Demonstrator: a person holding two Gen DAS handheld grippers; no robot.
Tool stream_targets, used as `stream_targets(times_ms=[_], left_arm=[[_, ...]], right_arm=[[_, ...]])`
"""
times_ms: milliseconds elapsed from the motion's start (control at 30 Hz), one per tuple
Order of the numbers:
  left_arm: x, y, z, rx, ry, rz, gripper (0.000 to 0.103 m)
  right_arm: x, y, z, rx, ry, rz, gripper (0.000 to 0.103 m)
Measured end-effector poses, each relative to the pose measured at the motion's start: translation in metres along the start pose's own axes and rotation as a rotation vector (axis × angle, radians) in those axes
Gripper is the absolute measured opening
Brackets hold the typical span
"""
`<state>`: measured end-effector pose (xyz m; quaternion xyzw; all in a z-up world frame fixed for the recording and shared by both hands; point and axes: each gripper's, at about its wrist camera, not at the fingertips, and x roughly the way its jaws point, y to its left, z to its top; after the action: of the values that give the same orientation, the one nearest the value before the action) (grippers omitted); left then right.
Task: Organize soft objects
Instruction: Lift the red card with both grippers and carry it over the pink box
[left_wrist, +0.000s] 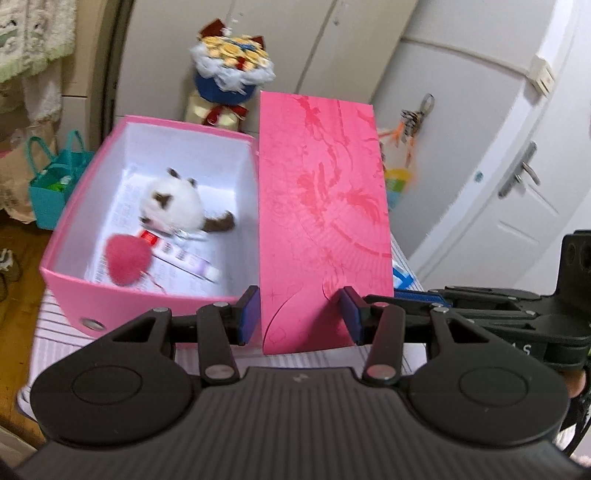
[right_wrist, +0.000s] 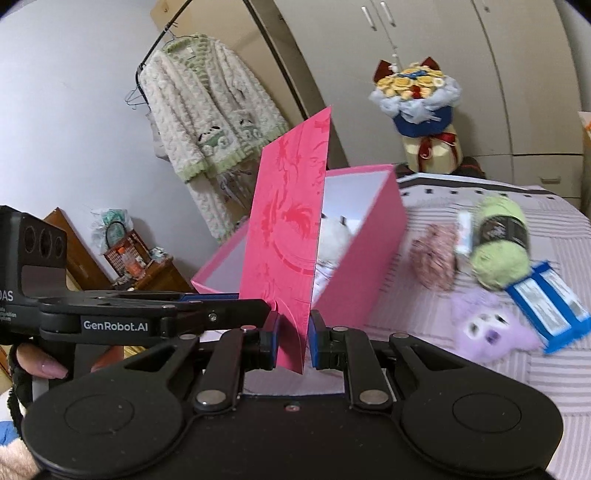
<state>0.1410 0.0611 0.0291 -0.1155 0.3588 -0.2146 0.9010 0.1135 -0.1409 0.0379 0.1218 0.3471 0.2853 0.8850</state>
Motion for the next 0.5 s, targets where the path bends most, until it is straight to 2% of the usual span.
stream_targets(times_ms=[267, 500], left_arm=[[0.006, 0.046, 0.03, -0.076, -0.009, 0.03, 0.046], [0.035, 0.083, 0.042, -0.129, 0.027, 0.068, 0.046]], right_arm=[[0.05, 0.011, 0.029, 0.004, 0.003, 0.009, 0.02], [0.1, -0.003, 0.044, 0.02, 0.073, 0.027, 0.02]])
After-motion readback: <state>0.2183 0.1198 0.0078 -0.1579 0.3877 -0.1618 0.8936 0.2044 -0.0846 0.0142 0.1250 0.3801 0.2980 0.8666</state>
